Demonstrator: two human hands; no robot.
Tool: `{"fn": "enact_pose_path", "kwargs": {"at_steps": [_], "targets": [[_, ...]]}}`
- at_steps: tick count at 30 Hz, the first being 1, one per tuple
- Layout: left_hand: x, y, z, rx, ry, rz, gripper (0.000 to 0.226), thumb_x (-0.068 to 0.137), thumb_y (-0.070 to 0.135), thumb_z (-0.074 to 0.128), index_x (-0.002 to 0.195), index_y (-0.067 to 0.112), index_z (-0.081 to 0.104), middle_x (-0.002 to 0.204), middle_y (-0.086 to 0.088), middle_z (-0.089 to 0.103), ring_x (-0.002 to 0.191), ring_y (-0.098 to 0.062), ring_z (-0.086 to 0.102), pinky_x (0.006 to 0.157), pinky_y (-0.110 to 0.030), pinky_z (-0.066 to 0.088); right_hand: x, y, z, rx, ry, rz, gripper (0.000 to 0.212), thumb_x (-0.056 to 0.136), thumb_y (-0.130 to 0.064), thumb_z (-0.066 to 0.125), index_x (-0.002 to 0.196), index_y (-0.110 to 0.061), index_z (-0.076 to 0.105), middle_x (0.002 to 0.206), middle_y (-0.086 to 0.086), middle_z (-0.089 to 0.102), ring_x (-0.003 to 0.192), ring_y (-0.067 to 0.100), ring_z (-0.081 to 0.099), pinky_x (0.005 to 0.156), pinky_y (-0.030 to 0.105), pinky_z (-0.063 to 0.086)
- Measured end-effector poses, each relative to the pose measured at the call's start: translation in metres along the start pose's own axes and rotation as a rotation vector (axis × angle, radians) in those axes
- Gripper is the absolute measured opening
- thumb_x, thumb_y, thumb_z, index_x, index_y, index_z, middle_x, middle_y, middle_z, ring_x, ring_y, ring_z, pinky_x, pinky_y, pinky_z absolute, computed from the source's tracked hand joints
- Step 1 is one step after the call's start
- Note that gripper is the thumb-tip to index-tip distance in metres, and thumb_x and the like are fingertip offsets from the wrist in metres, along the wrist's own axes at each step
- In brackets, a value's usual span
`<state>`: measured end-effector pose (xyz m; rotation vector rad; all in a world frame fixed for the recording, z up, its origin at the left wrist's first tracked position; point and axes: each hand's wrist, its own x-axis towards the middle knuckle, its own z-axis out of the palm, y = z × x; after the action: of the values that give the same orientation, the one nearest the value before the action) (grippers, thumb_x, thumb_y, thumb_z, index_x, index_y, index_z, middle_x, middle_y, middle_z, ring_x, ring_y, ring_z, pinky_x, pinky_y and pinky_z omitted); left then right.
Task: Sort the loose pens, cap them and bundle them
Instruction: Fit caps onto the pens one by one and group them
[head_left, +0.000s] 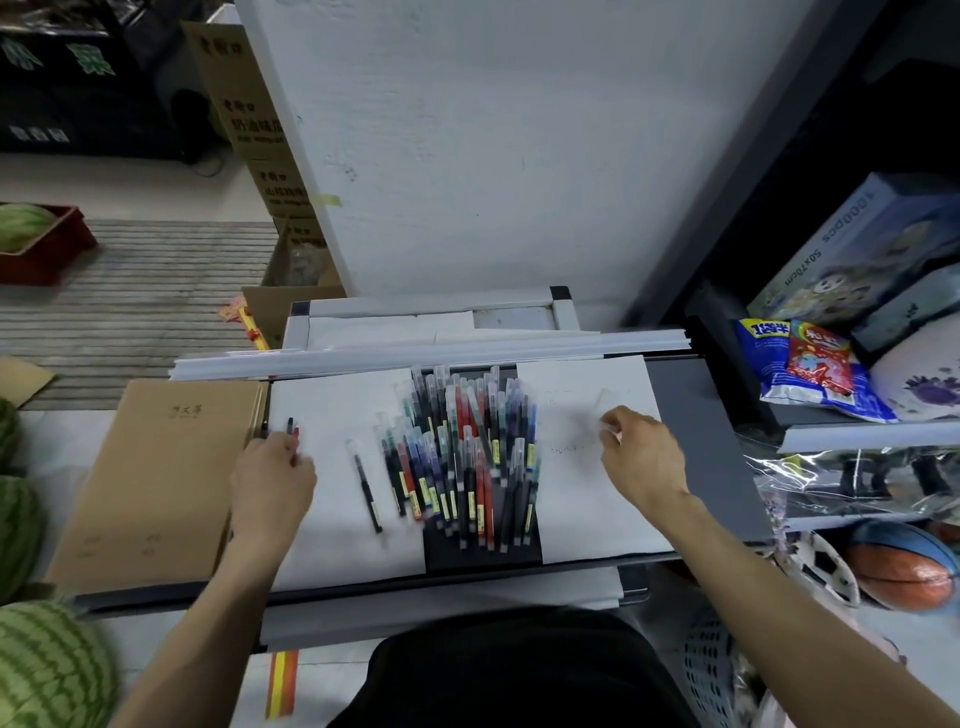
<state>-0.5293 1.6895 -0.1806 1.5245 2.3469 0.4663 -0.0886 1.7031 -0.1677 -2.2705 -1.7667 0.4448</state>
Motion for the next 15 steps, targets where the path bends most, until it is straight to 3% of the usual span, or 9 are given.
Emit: {"fn": "enact_pose_path", "kwargs": {"at_steps": [2,4,6,8,9,11,13,15], "targets": [[0.008,0.0,-0.001,0.089,-0.029,0.003,0.013,0.094,0.011,0.062,0.082,0.007,0.061,0.079,-0.01,0.061,0.069,-0.029,0.055,0.063,-0.04,0.044,-0.011,-0.02,0.001,0.121,-0.034,0.009,0.018,0.1,-0.023,0.059,0.116,-0.019,0.067,0.105,0.001,0.076,0.091,0.026,0.069,0.077,0.039,0.059],[0.012,0.001,0.0,0.122,-0.065,-0.021,0.013,0.096,0.011,0.06,0.085,0.006,0.058,0.081,-0.013,0.062,0.071,-0.032,0.057,0.063,-0.043,0.049,-0.022,-0.039,0.001,0.26,-0.079,0.006,0.014,0.1,-0.028,0.062,0.112,-0.021,0.065,0.1,-0.002,0.078,0.087,0.024,0.072,0.078,0.038,0.059],[0.016,0.003,0.002,0.135,-0.083,-0.058,0.009,0.098,0.012,0.059,0.091,0.005,0.058,0.081,-0.015,0.06,0.072,-0.035,0.059,0.063,-0.044,0.051,-0.035,-0.057,-0.002,0.457,-0.159,0.032,0.01,0.099,-0.03,0.064,0.107,-0.027,0.061,0.088,-0.008,0.079,0.077,0.019,0.074,0.071,0.033,0.058],[0.017,0.003,0.001,0.148,-0.105,-0.099,0.008,0.097,0.011,0.059,0.092,0.004,0.059,0.076,-0.013,0.057,0.068,-0.033,0.056,0.061,-0.043,0.052,-0.045,-0.074,-0.009,0.721,-0.267,0.076,0.014,0.098,-0.025,0.066,0.108,-0.03,0.059,0.085,-0.01,0.08,0.074,0.016,0.076,0.06,0.02,0.051],[0.016,0.004,0.0,0.158,-0.11,-0.109,0.008,0.094,0.01,0.06,0.092,0.003,0.063,0.074,-0.012,0.057,0.065,-0.03,0.054,0.062,-0.042,0.052,-0.05,-0.081,-0.013,0.846,-0.312,0.092,0.016,0.099,-0.02,0.066,0.111,-0.028,0.06,0.088,-0.007,0.081,0.076,0.018,0.077,0.062,0.017,0.049],[0.011,0.01,-0.003,0.153,-0.09,-0.09,0.013,0.09,0.013,0.062,0.093,0.004,0.071,0.072,-0.008,0.06,0.064,-0.028,0.055,0.063,-0.038,0.053,-0.057,-0.092,-0.02,1.08,-0.389,0.144,0.013,0.101,-0.015,0.064,0.113,-0.02,0.062,0.095,0.004,0.081,0.083,0.028,0.078,0.07,0.023,0.051],[-0.001,0.025,-0.008,0.064,-0.088,-0.024,0.015,0.092,0.021,0.064,0.098,0.011,0.073,0.08,-0.002,0.067,0.07,-0.022,0.059,0.065,-0.034,0.05,-0.063,-0.101,-0.028,1.251,-0.448,0.206,0.008,0.104,-0.018,0.062,0.107,-0.011,0.063,0.102,0.012,0.08,0.09,0.036,0.077,0.072,0.029,0.052],[-0.018,0.047,-0.014,-0.099,-0.151,0.063,0.01,0.098,0.026,0.062,0.1,0.021,0.07,0.086,0.002,0.07,0.068,-0.013,0.06,0.059,-0.03,0.045,-0.067,-0.107,-0.033,1.39,-0.478,0.262,0.019,0.105,-0.025,0.06,0.097,-0.007,0.061,0.109,0.016,0.078,0.092,0.034,0.077,0.07,0.026,0.055]]}}
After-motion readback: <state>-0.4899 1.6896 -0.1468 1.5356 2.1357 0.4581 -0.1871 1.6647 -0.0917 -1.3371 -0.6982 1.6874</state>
